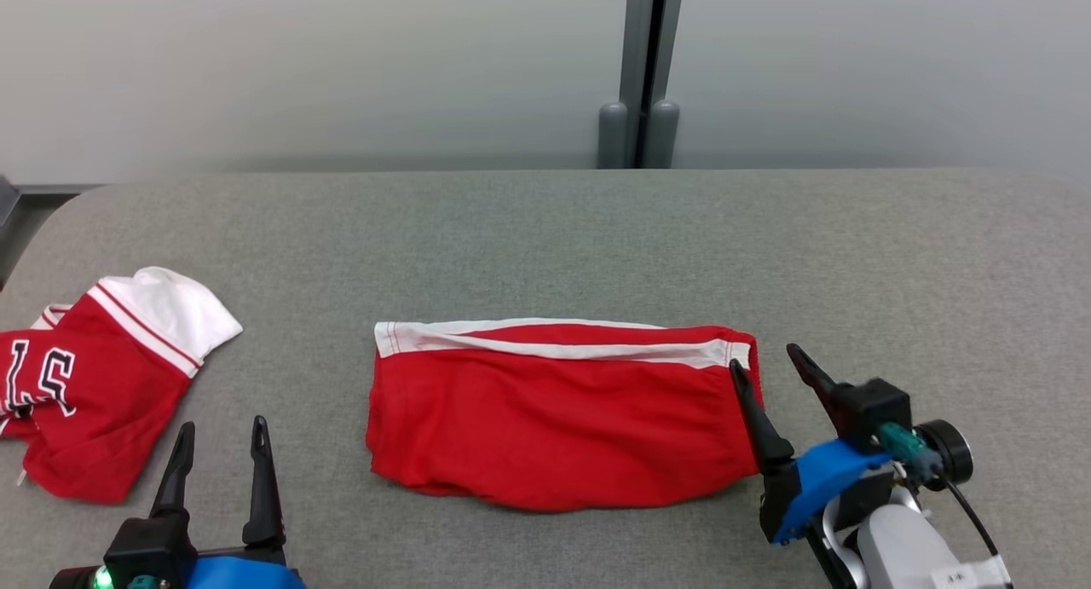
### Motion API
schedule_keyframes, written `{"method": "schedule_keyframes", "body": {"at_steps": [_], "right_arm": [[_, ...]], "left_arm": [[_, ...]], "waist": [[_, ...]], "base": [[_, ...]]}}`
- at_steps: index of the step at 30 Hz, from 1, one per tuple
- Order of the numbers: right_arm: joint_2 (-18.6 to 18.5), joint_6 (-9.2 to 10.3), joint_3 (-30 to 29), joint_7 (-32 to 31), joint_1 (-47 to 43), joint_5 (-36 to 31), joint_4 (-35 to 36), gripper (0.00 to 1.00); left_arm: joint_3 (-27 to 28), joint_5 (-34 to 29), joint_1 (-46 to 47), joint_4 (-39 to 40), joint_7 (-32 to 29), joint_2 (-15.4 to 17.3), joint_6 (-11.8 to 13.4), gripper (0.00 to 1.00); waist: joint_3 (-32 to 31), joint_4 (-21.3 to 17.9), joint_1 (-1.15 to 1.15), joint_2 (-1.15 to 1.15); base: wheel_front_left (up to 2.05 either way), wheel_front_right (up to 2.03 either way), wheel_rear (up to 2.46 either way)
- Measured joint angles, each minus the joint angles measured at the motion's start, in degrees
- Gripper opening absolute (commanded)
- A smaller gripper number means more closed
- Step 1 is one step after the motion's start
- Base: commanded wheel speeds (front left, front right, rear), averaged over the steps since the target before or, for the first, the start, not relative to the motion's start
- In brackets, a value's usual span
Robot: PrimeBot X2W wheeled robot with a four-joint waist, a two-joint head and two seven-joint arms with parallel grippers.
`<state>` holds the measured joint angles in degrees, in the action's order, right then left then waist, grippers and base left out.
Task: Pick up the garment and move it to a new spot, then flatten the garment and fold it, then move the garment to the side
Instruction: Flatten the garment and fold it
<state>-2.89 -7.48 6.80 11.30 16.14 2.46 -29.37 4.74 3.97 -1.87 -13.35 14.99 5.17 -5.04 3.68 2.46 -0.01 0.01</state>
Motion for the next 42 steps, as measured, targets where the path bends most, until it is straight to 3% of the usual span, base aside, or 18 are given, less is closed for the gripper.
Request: {"method": "schedule_keyframes", "body": {"at_steps": [11,16,27,28,29,36,42], "right_arm": [[0.0,0.0,-1.3,-1.4,8.2,1.5,-16.9,1.0],[0.0,0.0,2.8,-0.3,10.2,9.2,-23.0,1.0],[0.0,0.0,13.4,1.8,14.4,24.4,-27.7,1.0],[0.0,0.0,13.8,2.0,14.9,25.0,-28.4,0.26],[0.0,0.0,14.1,2.2,15.3,25.4,-29.1,0.0],[-0.1,-0.01,13.8,3.4,17.2,26.7,-32.2,0.0],[-5.9,-0.01,12.8,3.6,17.2,27.8,-31.6,0.0]], "left_arm": [[-0.1,0.0,3.1,0.2,0.0,-0.7,-0.3,1.0],[-0.1,0.0,3.6,-0.4,0.0,-0.9,-0.6,1.0],[0.0,-0.4,5.6,-0.6,0.0,-1.4,-1.0,1.0],[0.0,-0.4,5.6,-0.6,0.0,-1.4,-1.0,1.0],[0.0,-0.4,5.6,-0.6,0.0,-1.4,-1.0,1.0],[0.8,-0.4,5.1,-0.6,0.0,-1.6,-1.0,1.0],[1.8,-0.4,4.1,-0.1,0.0,-1.7,-1.0,1.0]], "waist": [[4.4,1.6,0.0,0.0],[5.4,1.9,0.0,0.0],[6.4,1.9,0.0,-0.01],[6.5,2.0,0.0,-0.01],[6.6,2.0,0.0,-0.01],[6.2,1.1,0.0,-0.01],[5.3,-0.8,0.01,-0.01]], "base": [[0.0,0.0,0.0],[0.0,0.0,0.0],[0.0,0.0,0.0],[0.0,0.0,0.0],[0.0,0.0,0.0],[0.0,0.0,0.0],[0.0,0.0,0.0]]}}
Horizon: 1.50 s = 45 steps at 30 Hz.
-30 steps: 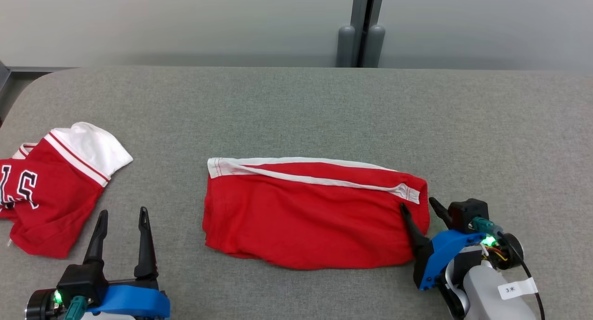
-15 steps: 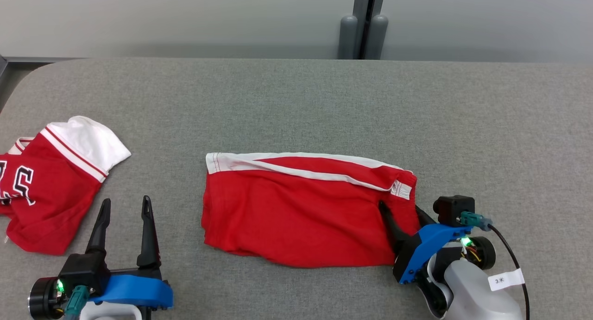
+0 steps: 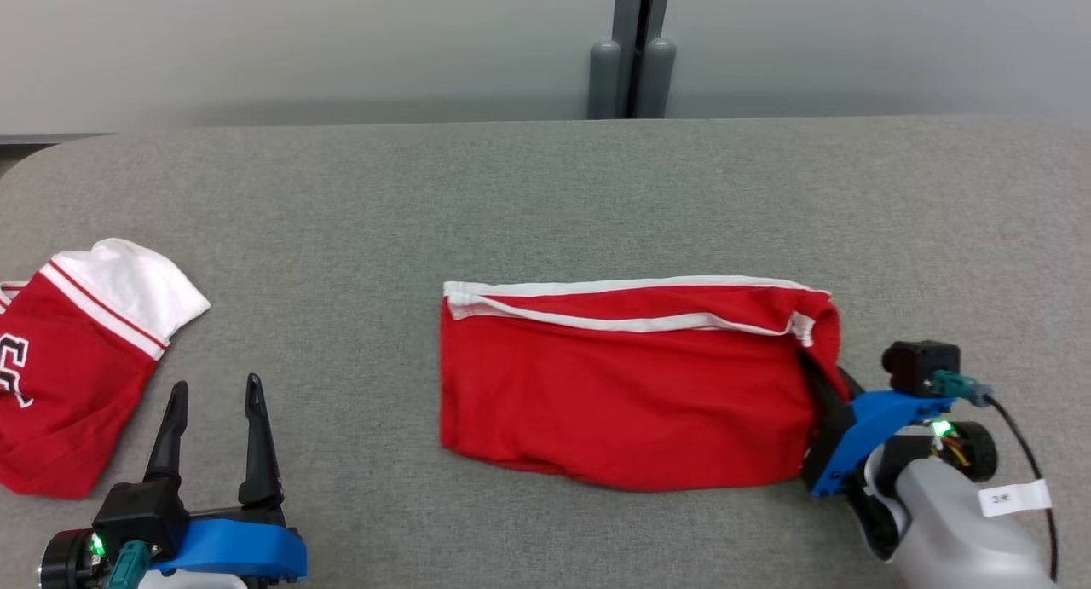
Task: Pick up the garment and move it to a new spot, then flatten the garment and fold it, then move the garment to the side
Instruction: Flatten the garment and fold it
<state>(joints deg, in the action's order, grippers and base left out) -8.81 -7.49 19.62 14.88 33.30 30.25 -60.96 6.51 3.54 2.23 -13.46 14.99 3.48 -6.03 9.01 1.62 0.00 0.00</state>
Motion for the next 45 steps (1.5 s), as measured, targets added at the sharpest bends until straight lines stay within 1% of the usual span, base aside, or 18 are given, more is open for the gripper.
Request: {"method": "schedule_keyframes", "body": {"at_steps": [4,8,10,13,17,22,26,29,36,39,43,44,45], "right_arm": [[-5.0,0.0,-0.1,-0.1,-0.1,1.5,1.5,0.0],[-9.7,0.0,0.5,-2.3,-0.1,3.1,3.3,0.0],[-11.1,0.0,0.9,-3.4,0.0,3.9,4.6,0.0],[-11.3,0.0,1.7,-4.6,0.1,5.4,7.0,0.0],[-10.0,0.01,2.3,-6.1,0.3,8.3,9.8,0.0],[-6.2,0.01,2.9,-8.3,0.3,12.4,13.8,0.0],[-3.6,0.01,3.8,-9.3,0.7,14.0,16.4,0.0],[-1.7,0.01,4.4,-10.0,1.5,14.2,17.0,0.0],[3.1,0.01,5.5,-9.7,3.4,12.1,15.5,0.0],[4.6,0.01,5.8,-8.7,4.1,11.0,13.3,0.0],[5.6,0.01,6.1,-7.6,4.6,9.9,9.3,0.0],[5.7,0.01,6.6,-7.1,4.8,9.4,8.4,0.38],[5.7,0.01,7.0,-6.8,4.9,9.1,7.8,1.0]], "left_arm": [[0.0,0.0,-0.2,0.3,0.0,-0.1,0.0,1.0],[-0.1,0.0,-0.2,0.3,0.0,-0.2,-0.1,1.0],[-0.1,0.0,-0.2,0.3,0.0,-0.2,-0.1,1.0],[-0.1,0.0,-0.2,0.2,0.0,-0.2,-0.1,1.0],[-0.3,0.0,-0.2,-0.1,0.0,-0.3,-0.1,1.0],[-0.6,0.0,-0.4,-0.2,0.0,-0.3,-0.1,1.0],[-1.3,0.0,-0.6,-0.4,0.0,-0.4,-0.1,1.0],[-1.7,0.0,-0.6,-0.5,0.0,-0.5,-0.1,1.0],[-3.3,0.2,0.6,-0.9,0.0,-0.5,-0.2,1.0],[-3.6,0.4,1.0,-1.3,0.0,-0.5,-0.3,1.0],[-4.4,0.6,1.8,-1.4,0.0,-0.5,-0.3,1.0],[-4.7,0.6,1.8,-1.5,0.0,-0.5,-0.3,1.0],[-4.9,0.8,2.0,-1.6,0.0,-0.5,-0.3,1.0]], "waist": [[-0.2,-1.4,0.0,0.0],[-0.4,-2.3,0.0,0.0],[-0.5,-2.6,0.0,0.0],[-0.6,-3.0,0.0,0.0],[-0.9,-3.2,0.0,0.0],[-1.2,-3.2,0.0,0.0],[-1.3,-3.0,0.0,0.0],[-1.3,-2.6,0.0,0.0],[-0.5,-0.9,0.0,0.0],[0.1,-0.1,0.0,0.0],[0.9,1.0,0.0,0.0],[1.2,1.3,0.0,0.0],[1.4,1.5,0.0,0.0]], "base": [[0.0,0.0,0.0],[0.0,0.0,0.0],[0.0,0.0,0.0],[0.0,0.0,0.0],[0.0,0.0,0.0],[0.0,0.0,0.0],[0.0,0.0,0.0],[0.0,0.0,0.0],[0.0,0.0,0.0],[0.0,0.0,0.0],[0.0,0.0,0.0],[0.0,0.0,0.0],[0.0,0.0,0.0]]}}
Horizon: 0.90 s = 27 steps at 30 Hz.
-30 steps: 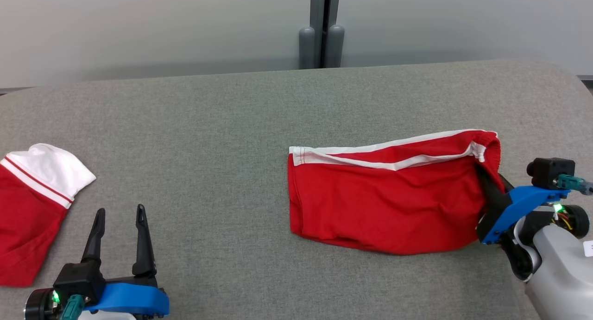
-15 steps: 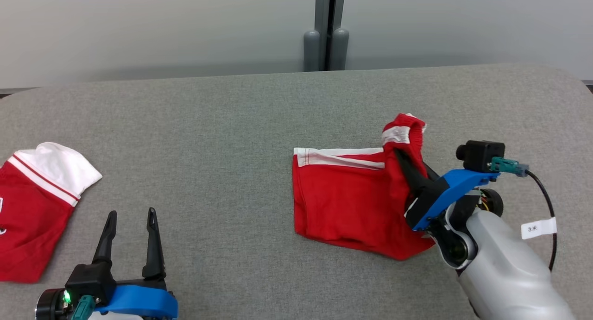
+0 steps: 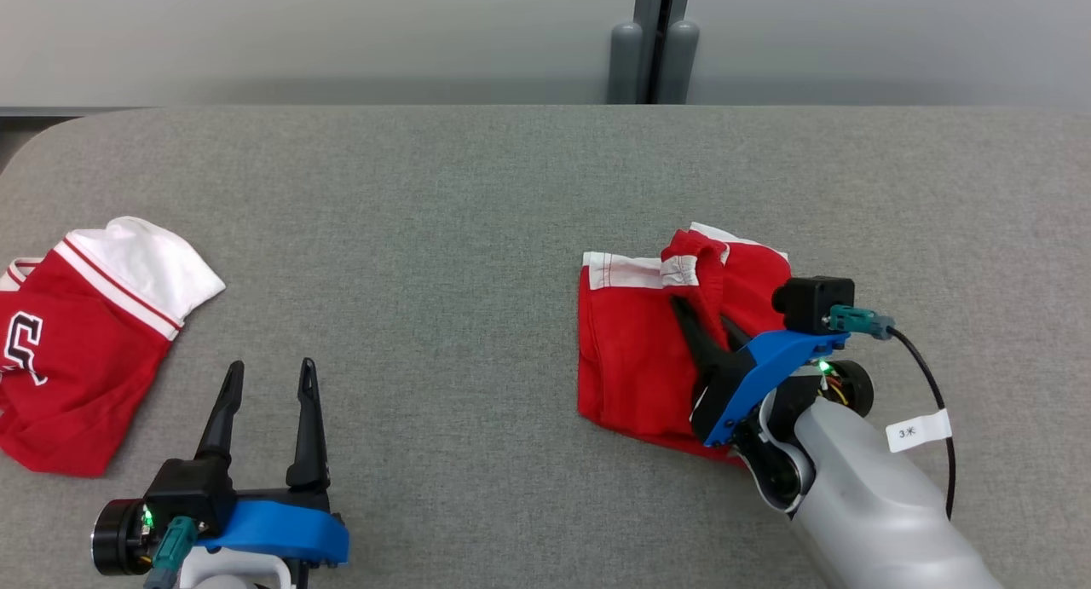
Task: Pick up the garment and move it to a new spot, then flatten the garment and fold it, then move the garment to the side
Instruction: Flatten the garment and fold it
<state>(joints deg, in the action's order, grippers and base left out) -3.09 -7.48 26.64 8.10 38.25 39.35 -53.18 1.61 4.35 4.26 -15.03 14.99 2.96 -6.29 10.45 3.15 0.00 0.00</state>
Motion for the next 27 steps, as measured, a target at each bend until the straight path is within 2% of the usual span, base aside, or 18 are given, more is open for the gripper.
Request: {"method": "schedule_keyframes", "body": {"at_steps": [5,7,12,15,21,23,24,27], "right_arm": [[0.2,0.0,4.6,2.4,0.0,1.3,0.8,1.0],[0.4,0.0,5.5,4.2,0.0,-0.2,0.7,1.0],[-0.6,-0.01,3.8,6.6,0.0,-3.6,2.3,1.0],[-3.0,0.0,0.8,6.8,-0.4,-5.9,5.0,1.0],[-6.1,0.0,-9.2,6.9,-6.4,-13.2,17.8,1.0],[-6.3,0.0,-11.0,6.9,-7.8,-14.3,19.8,1.0],[-6.3,0.0,-14.0,7.0,-10.8,-16.0,23.8,1.0],[-5.5,0.0,-17.4,6.9,-15.1,-18.0,28.5,1.0]], "left_arm": [[0.0,0.2,0.7,-0.1,0.0,0.0,0.2,1.0],[0.3,0.1,0.7,-0.2,0.0,0.0,0.2,1.0],[1.4,-0.3,0.5,0.1,0.0,0.0,0.4,1.0],[1.9,-0.4,0.3,0.4,0.0,0.0,0.4,1.0],[3.3,-0.8,-0.4,0.7,0.0,0.3,0.4,1.0],[3.4,-0.8,-0.4,0.7,0.0,0.3,0.4,1.0],[3.9,-0.8,-0.5,0.7,0.0,0.4,0.4,1.0],[4.7,-0.8,-0.9,1.0,0.0,0.5,0.5,1.0]], "waist": [[0.4,0.3,0.0,0.0],[0.2,-0.1,0.0,0.0],[-0.7,-1.7,0.0,0.0],[-1.1,-2.8,0.0,0.0],[-2.0,-4.8,0.0,0.0],[-2.1,-5.1,0.0,0.0],[-2.4,-5.7,0.0,0.0],[-3.0,-6.4,0.0,0.0]], "base": [[0.0,0.0,0.0],[0.0,0.0,0.0],[0.0,0.0,0.0],[0.0,0.0,0.0],[0.0,0.0,0.0],[0.0,0.0,0.0],[0.0,0.0,0.0],[0.0,0.0,0.0]]}}
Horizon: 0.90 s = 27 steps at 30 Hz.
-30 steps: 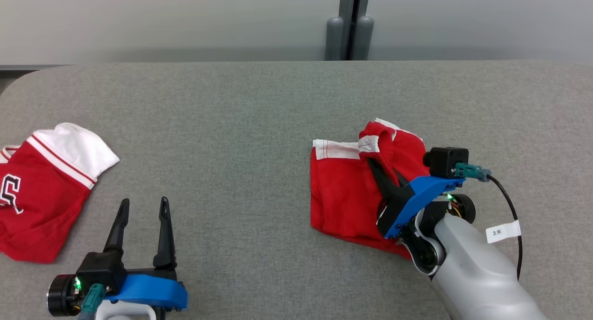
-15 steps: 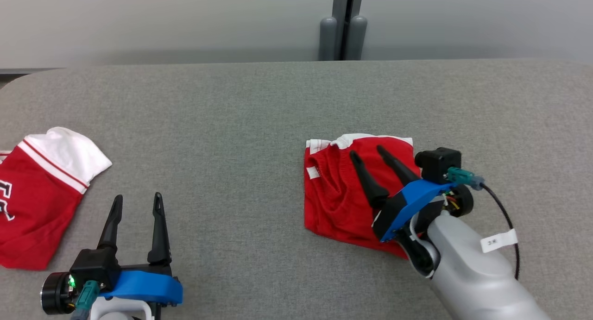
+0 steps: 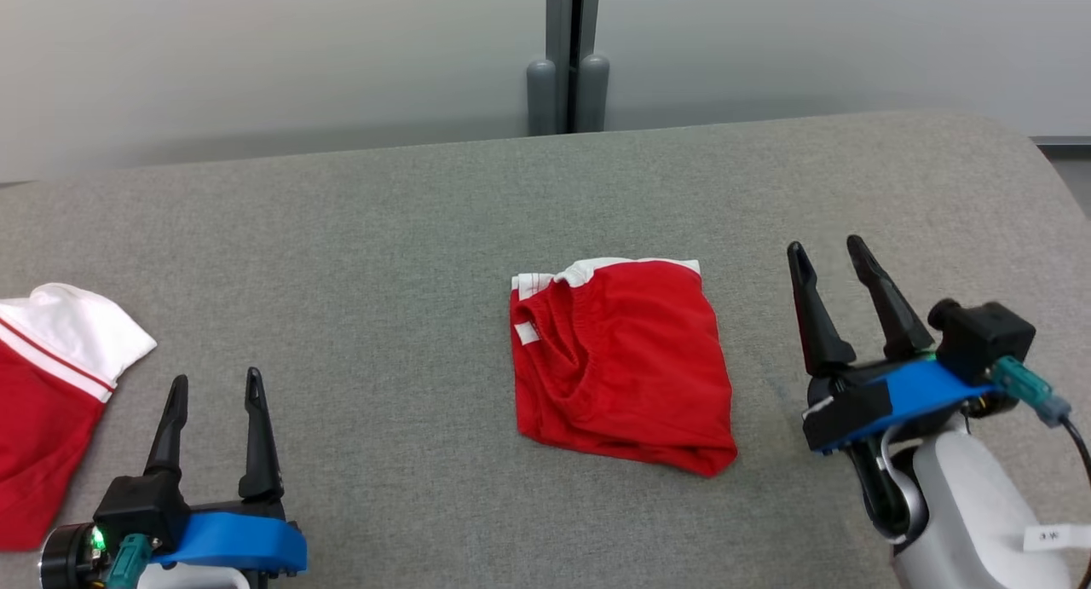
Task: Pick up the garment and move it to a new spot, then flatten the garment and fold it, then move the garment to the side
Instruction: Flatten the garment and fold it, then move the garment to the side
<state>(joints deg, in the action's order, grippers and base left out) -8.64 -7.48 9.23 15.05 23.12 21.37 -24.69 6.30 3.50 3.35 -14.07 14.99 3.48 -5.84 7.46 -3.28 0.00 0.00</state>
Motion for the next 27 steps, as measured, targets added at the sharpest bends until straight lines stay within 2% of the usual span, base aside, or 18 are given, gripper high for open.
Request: {"method": "schedule_keyframes", "body": {"at_steps": [7,12,27], "right_arm": [[1.3,0.0,-3.6,0.0,-9.8,-4.0,8.4,1.0],[2.1,0.0,-6.0,0.0,-15.4,-6.9,11.4,1.0],[4.8,0.0,-5.8,0.0,-18.7,-11.5,9.6,1.0]], "left_arm": [[0.6,-0.1,-1.9,0.2,0.0,0.0,0.1,1.0],[0.8,-0.7,-2.9,0.4,0.0,0.3,0.1,1.0],[-0.1,-1.6,-4.6,0.1,0.0,0.6,0.4,1.0]], "waist": [[-1.8,-1.0,0.0,0.0],[-2.6,-0.8,0.0,0.0],[-4.5,0.9,0.01,0.0]], "base": [[0.0,0.0,0.0],[0.0,0.0,0.0],[0.0,0.0,0.0]]}}
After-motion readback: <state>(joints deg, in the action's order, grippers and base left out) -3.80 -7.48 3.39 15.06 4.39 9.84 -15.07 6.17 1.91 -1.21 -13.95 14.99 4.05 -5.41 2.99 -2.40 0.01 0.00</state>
